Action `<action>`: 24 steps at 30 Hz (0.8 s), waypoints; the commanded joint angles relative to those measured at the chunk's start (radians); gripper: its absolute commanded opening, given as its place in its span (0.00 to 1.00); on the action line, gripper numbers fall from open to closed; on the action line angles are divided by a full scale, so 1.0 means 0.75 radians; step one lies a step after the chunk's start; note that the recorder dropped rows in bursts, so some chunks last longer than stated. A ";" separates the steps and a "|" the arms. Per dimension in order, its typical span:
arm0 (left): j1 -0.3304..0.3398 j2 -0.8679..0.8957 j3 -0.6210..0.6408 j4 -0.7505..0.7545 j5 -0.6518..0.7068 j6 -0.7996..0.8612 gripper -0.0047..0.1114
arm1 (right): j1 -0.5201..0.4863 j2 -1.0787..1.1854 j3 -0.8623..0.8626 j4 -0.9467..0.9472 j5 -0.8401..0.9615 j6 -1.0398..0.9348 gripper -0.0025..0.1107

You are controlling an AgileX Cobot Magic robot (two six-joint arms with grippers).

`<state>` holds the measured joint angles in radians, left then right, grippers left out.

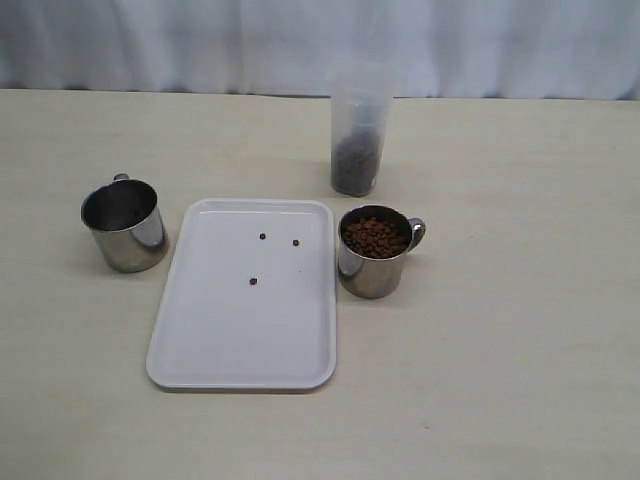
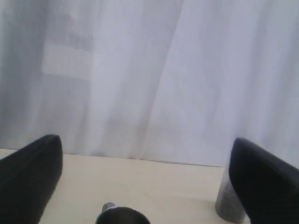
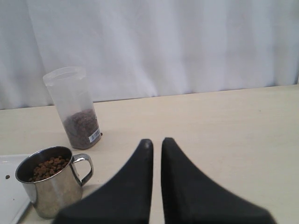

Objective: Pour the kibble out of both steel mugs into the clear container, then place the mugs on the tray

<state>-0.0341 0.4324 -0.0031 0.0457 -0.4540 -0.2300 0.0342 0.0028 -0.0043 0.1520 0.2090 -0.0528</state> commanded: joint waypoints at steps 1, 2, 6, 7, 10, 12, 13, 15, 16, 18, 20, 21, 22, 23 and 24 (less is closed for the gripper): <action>0.005 -0.184 0.004 -0.006 0.189 0.033 0.88 | 0.005 -0.004 0.006 0.002 0.003 0.001 0.07; 0.034 -0.305 0.004 -0.006 0.318 0.033 0.88 | 0.005 -0.004 0.006 0.002 0.003 0.001 0.07; 0.070 -0.577 0.004 -0.008 0.594 0.027 0.88 | 0.005 -0.004 0.006 0.002 0.003 0.001 0.07; 0.076 -0.577 0.004 -0.006 0.639 0.027 0.88 | 0.005 -0.004 0.006 0.002 0.000 0.001 0.07; 0.079 -0.577 0.004 -0.003 0.760 0.036 0.88 | 0.005 -0.004 0.006 0.002 0.002 0.001 0.07; 0.077 -0.577 0.004 -0.015 0.765 0.030 0.88 | 0.005 -0.004 0.006 0.002 0.002 0.001 0.07; 0.077 -0.577 0.004 -0.017 0.758 0.020 0.88 | 0.005 -0.004 0.006 0.002 0.002 0.001 0.07; 0.077 -0.577 0.004 -0.009 0.758 0.023 0.88 | 0.005 -0.004 0.006 0.002 0.002 0.001 0.07; 0.077 -0.577 0.004 -0.009 0.758 0.023 0.88 | 0.005 -0.004 0.006 0.002 0.002 0.001 0.07; 0.077 -0.577 0.004 -0.009 0.758 0.023 0.88 | 0.005 -0.004 0.006 0.002 0.002 0.001 0.07; 0.077 -0.577 0.004 -0.009 0.758 0.023 0.88 | 0.005 -0.004 0.006 0.002 0.002 0.001 0.07; 0.077 -0.577 0.004 -0.009 0.756 0.023 0.88 | 0.005 -0.004 0.006 0.002 0.002 0.001 0.07; 0.077 -0.577 0.004 -0.009 0.756 0.023 0.88 | 0.005 -0.004 0.006 0.002 0.002 0.001 0.07; 0.077 -0.577 0.004 -0.009 0.758 0.023 0.88 | 0.005 -0.004 0.006 0.002 0.002 0.001 0.07; 0.077 -0.577 0.004 -0.009 0.758 0.023 0.88 | 0.005 -0.004 0.006 0.002 0.002 0.001 0.07</action>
<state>0.0231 0.0028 -0.0031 0.0439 0.1201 -0.2093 0.0342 0.0028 -0.0043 0.1520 0.2090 -0.0528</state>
